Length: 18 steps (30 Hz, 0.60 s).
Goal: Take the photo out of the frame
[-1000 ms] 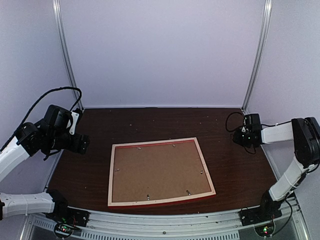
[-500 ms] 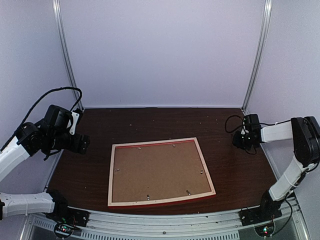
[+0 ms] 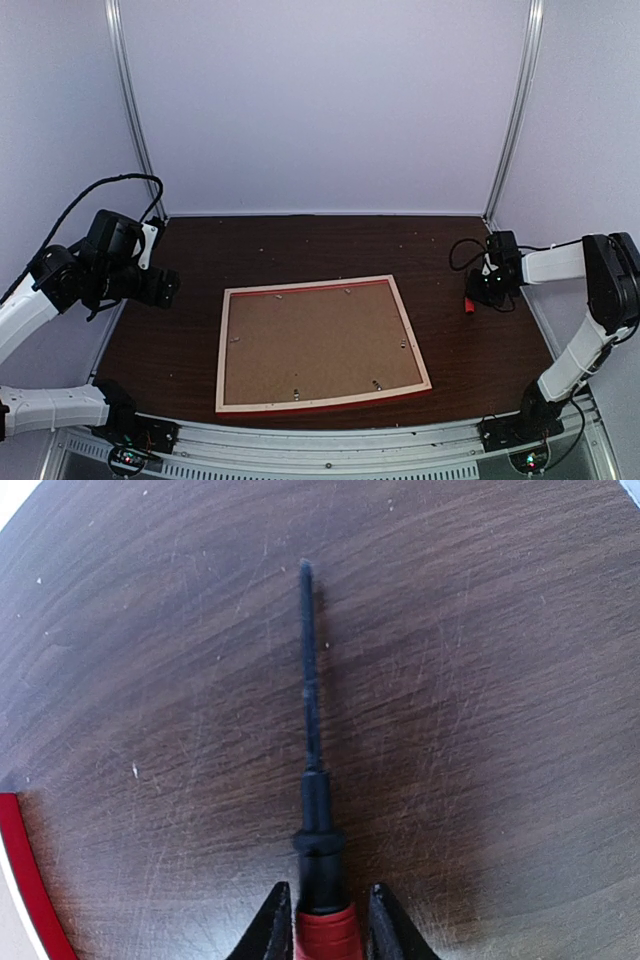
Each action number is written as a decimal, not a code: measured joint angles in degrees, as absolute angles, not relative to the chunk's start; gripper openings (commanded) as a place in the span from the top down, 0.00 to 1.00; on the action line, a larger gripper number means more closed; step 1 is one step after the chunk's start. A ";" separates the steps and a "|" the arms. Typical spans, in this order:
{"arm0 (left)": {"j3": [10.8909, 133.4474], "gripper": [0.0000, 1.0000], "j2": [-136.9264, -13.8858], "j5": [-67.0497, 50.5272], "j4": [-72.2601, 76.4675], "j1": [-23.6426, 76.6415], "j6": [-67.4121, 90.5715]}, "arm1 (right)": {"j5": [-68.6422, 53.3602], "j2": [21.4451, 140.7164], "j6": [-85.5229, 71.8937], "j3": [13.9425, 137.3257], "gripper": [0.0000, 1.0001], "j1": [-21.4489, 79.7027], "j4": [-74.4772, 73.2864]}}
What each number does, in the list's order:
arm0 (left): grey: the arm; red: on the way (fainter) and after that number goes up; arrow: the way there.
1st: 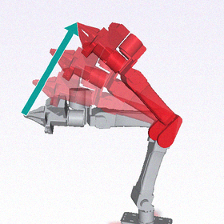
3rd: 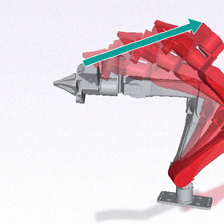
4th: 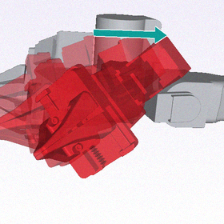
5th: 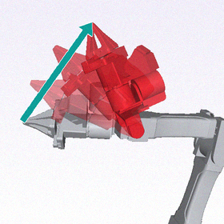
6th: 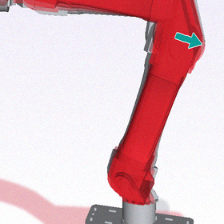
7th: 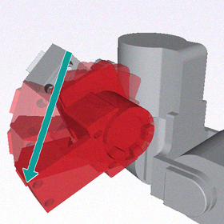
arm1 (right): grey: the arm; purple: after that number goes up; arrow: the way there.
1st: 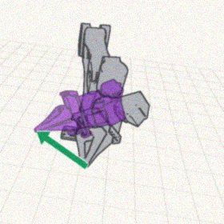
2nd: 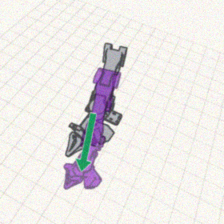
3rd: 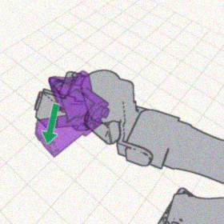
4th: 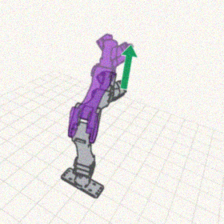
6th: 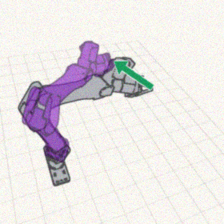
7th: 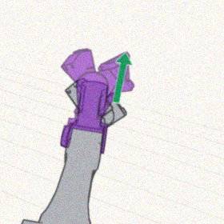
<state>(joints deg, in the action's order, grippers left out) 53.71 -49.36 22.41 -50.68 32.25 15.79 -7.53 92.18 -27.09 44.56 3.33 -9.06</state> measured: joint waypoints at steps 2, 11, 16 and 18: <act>53.71 0.03 -49.36 22.33 -50.68 32.25 15.75 | -7.51 92.18 -26.81 44.75 0.73 3.33 -9.76; 53.67 0.03 -49.17 22.28 -50.68 32.25 15.68 | -7.25 92.20 -25.69 45.32 0.74 3.36 -11.64; 53.65 0.05 -49.23 21.39 -50.68 32.25 15.22 | -7.25 92.20 -24.97 45.93 0.73 3.33 -12.45; 53.65 0.07 -49.32 20.29 -50.63 32.25 14.92 | -7.22 92.16 -24.43 46.09 0.71 3.36 -13.10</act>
<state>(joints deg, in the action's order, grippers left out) 53.65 -49.32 20.29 -50.63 32.25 14.92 -7.22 92.16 -24.43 46.09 3.36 -13.10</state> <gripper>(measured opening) 0.954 0.272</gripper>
